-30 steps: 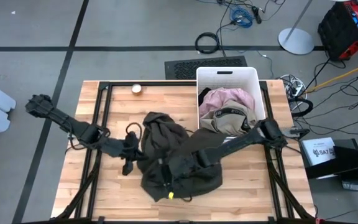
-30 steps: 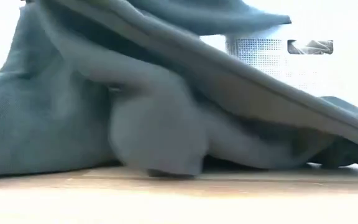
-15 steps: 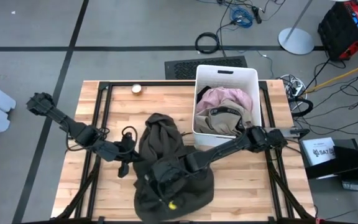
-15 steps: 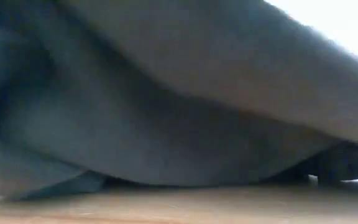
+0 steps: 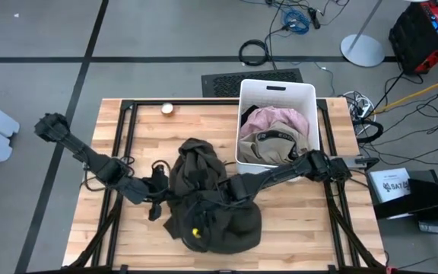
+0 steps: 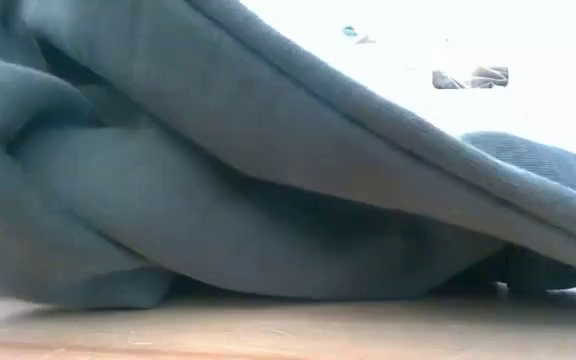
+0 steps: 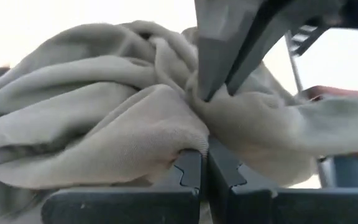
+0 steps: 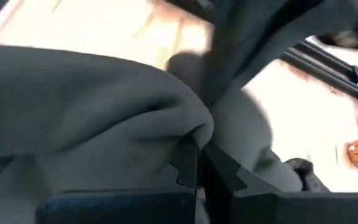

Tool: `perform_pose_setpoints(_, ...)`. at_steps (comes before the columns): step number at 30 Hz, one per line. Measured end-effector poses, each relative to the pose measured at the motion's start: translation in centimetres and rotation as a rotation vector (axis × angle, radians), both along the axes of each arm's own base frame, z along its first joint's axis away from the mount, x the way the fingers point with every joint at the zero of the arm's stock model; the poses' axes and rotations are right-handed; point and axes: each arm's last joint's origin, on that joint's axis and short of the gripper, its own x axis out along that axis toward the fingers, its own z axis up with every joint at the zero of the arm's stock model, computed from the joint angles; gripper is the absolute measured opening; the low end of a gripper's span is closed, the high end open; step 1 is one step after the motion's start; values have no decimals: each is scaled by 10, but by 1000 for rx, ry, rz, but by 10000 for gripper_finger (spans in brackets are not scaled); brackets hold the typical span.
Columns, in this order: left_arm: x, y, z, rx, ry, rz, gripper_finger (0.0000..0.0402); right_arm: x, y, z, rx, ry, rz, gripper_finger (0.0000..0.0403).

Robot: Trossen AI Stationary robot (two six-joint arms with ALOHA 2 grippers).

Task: Sort clothes
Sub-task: Put the black jacket into the laundry bin

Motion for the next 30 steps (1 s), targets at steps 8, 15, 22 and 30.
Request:
perform_pose_setpoints(8, 18, -15, -48, 105, 139, 49, 5, 2, -16, -56, -13, 91, -51, 0)
perform_pose_setpoints(15, 22, -22, -59, 119, 172, 44, 5, 0, -23, -94, 9, 103, -105, 22)
perform_pose_setpoints(22, 24, -24, -61, 98, 167, 58, 5, 6, -19, -80, 9, 47, -67, 112)
perform_pose_setpoints(30, 26, -26, -52, 88, 139, 45, 5, 10, -15, -63, 1, -1, -27, 252)
